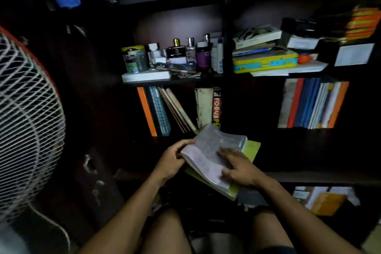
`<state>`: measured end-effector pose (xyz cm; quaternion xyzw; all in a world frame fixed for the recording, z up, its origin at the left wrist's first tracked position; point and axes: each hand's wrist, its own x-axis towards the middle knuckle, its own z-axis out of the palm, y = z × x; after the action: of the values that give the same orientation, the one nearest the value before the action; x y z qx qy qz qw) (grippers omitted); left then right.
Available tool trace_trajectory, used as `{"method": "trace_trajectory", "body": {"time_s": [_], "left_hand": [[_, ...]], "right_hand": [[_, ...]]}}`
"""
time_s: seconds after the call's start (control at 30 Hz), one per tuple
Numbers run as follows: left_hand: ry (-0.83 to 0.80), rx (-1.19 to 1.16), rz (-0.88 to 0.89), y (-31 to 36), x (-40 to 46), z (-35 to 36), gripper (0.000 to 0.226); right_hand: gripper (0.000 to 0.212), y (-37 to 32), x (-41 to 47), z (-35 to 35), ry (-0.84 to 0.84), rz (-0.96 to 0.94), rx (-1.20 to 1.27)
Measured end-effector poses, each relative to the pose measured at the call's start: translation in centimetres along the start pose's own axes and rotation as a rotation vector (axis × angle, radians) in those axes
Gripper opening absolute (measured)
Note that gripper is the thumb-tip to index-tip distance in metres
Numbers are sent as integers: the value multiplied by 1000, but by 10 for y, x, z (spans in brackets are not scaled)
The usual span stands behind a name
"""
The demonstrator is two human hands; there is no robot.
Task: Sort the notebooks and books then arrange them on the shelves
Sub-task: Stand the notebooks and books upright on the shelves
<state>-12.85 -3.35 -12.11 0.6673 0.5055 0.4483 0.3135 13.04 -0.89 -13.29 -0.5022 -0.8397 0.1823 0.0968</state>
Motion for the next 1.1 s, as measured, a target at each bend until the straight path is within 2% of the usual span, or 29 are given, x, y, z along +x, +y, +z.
{"method": "trace_trajectory", "body": {"time_s": [0.07,0.13,0.23,0.3,0.33,0.4,0.47,0.5,0.57,0.63,0.73,0.83,0.9,0.97,1.0,1.03,1.1], "left_hand": [[56,228,108,3,-5,-19,43],[135,341,210,8,-7,-35,32],[112,387,350,23,-6,-49,14],[111,358,378,27,-4,-55,20],[159,342,354,28,-1,-55,27],[365,302,202,25,7,-59,41],[561,210,-2,23,12,-62,52],[599,168,-52,19,15,-64,54],[594,116,-72,13,18,-64,57],[508,17,-119,4,19,-62,57],[353,9,-138,-7,15,-54,28],[320,80,-69,-18,12,-57,23],[358,107,-80,-21,15,-63,20],[504,103,-147,-19,20,-72,50],[574,125,-157,-17,22,-77,55],[643,145,-158,-14,22,-82,50],[733,161,-155,-13,19,-88,36]], "right_hand": [[88,-12,9,0,-30,-31,106],[79,-25,14,2,-57,-61,218],[62,-39,26,11,-70,-94,380],[56,-44,32,13,-5,-116,465],[54,-44,35,13,77,-120,494],[58,-41,41,11,265,-117,543],[71,-37,43,9,308,-98,596],[72,-37,45,10,278,-103,602],[69,-43,51,15,239,-100,553],[63,-51,62,15,345,-88,526],[43,-58,85,12,443,-121,520],[39,-69,97,2,482,-101,506],[35,-79,106,-10,521,-103,504],[30,-91,116,-22,560,-131,499],[30,-97,122,-27,567,-151,490],[34,-104,127,-29,547,-180,494],[57,-118,134,-28,423,-233,544]]}}
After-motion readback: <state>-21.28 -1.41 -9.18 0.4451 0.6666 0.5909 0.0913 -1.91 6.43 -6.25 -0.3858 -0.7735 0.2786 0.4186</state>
